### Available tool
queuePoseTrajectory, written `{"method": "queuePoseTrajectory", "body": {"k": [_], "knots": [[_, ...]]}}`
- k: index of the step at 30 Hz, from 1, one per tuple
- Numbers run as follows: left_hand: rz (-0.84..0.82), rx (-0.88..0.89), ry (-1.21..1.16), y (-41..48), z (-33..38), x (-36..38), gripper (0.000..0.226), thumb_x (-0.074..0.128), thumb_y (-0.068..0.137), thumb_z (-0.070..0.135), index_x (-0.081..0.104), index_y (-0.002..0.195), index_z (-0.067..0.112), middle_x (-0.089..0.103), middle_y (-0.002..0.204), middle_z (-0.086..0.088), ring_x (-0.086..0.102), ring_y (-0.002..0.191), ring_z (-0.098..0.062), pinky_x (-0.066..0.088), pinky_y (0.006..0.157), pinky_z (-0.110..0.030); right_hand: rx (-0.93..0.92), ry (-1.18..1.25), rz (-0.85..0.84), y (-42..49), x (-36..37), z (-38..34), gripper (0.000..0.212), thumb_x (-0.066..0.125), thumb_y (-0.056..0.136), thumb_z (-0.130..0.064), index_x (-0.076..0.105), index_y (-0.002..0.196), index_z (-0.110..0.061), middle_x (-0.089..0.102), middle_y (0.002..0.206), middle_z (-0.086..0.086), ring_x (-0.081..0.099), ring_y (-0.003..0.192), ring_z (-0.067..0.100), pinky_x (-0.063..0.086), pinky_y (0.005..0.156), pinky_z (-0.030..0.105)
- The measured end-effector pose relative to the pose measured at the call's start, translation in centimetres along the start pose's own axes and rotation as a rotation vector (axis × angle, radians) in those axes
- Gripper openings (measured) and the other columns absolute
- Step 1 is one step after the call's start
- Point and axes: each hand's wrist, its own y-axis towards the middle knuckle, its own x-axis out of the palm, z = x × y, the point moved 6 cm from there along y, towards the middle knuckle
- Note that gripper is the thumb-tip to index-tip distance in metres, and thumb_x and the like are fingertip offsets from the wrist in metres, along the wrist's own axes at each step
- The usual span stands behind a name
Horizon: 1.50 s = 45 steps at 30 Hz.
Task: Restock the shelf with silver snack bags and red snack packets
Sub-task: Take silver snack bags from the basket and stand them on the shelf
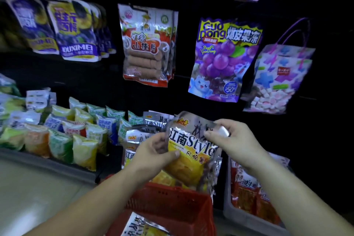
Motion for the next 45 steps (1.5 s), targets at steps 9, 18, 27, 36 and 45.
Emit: {"method": "queuePoseTrajectory", "body": {"k": [9, 18, 27, 36, 45], "knots": [[0.146, -0.032, -0.272, -2.3, 0.8, -0.4, 0.040, 0.077, 0.087, 0.004, 0.057, 0.121, 0.010, 0.079, 0.102, -0.009, 0.076, 0.094, -0.029, 0.061, 0.086, -0.052, -0.086, 0.208, 0.074, -3.4, 5.5, 1.3, 0.102, 0.083, 0.085, -0.025, 0.016, 0.142, -0.077, 0.018, 0.144, -0.055, 0.027, 0.143, -0.012, 0.040, 0.110, 0.029], [0.267, 0.098, -0.102, -2.0, 1.4, -2.2, 0.016, 0.076, 0.090, 0.009, 0.061, 0.096, 0.011, 0.061, 0.073, 0.000, 0.057, 0.065, -0.015, 0.053, 0.065, -0.033, -0.096, 0.137, 0.099, -2.5, 6.4, 0.9, 0.076, 0.080, 0.089, -0.023, 0.043, 0.136, -0.069, 0.039, 0.147, -0.043, 0.032, 0.145, -0.005, 0.036, 0.121, 0.045], [0.254, 0.087, -0.209, -2.5, 1.5, -1.9, 0.033, 0.071, 0.090, -0.005, 0.074, 0.111, 0.021, 0.075, 0.111, 0.013, 0.073, 0.096, -0.007, 0.062, 0.071, -0.026, -0.009, 0.187, -0.049, -3.7, 7.6, 1.2, 0.055, 0.080, 0.088, -0.014, 0.065, 0.115, -0.060, 0.059, 0.126, -0.035, 0.062, 0.111, -0.007, 0.058, 0.088, 0.022], [0.347, 0.105, -0.113, -2.9, 1.1, -2.8, 0.033, 0.065, 0.099, 0.025, 0.055, 0.123, 0.045, 0.064, 0.085, -0.014, 0.056, 0.065, -0.026, 0.052, 0.058, -0.026, -0.030, 0.164, -0.026, -3.0, 7.2, 1.7, 0.061, 0.074, 0.090, -0.002, 0.067, 0.113, -0.057, 0.061, 0.122, -0.038, 0.051, 0.123, -0.016, 0.042, 0.115, 0.028], [0.275, 0.067, -0.132, -2.4, 0.8, -2.7, 0.051, 0.063, 0.101, 0.022, 0.046, 0.146, 0.040, 0.074, 0.101, 0.010, 0.070, 0.103, -0.009, 0.052, 0.099, -0.039, -0.016, 0.125, 0.012, -2.7, 6.9, 2.6, 0.064, 0.078, 0.090, -0.014, 0.057, 0.126, -0.063, 0.040, 0.151, -0.029, 0.032, 0.148, 0.011, 0.029, 0.114, 0.025]]}}
